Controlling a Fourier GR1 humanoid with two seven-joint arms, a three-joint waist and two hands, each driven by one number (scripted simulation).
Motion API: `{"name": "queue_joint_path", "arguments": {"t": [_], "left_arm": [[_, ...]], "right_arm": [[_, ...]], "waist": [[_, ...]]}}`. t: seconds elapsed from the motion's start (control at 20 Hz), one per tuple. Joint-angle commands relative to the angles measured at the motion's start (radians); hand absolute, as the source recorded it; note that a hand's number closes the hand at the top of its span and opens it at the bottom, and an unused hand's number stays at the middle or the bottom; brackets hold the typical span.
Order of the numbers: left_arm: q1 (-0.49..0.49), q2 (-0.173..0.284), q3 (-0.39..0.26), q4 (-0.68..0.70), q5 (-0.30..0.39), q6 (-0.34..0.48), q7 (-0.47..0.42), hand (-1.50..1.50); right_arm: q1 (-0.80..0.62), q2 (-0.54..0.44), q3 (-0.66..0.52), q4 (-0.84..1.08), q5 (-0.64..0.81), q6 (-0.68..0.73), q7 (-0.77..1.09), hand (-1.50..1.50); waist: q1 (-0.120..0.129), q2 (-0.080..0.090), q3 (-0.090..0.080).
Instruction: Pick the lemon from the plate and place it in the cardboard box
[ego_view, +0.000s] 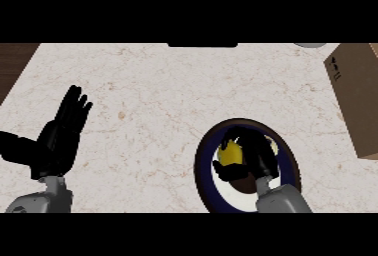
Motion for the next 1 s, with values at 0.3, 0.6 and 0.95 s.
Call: {"name": "queue_joint_path", "arguments": {"t": [0.3,0.6,0.95], "left_arm": [[-0.009,0.034,0.009,-0.017,0.029,-0.048,0.019,0.0],[-0.009,-0.001,-0.005,-0.009,-0.011,0.003,0.005,0.0],[-0.021,-0.005,-0.001,-0.004,-0.021,0.024,0.029,0.0]], "right_arm": [[-0.524,-0.08,-0.092,0.419,0.232,0.091,0.203,1.5],[-0.656,-0.069,-0.079,0.456,0.294,0.116,0.173,1.5],[-0.708,-0.027,-0.145,0.245,0.312,0.076,0.335,1.5]], "waist": [[0.032,0.009,0.001],[0.005,0.002,0.001],[-0.005,-0.002,0.002]]}}
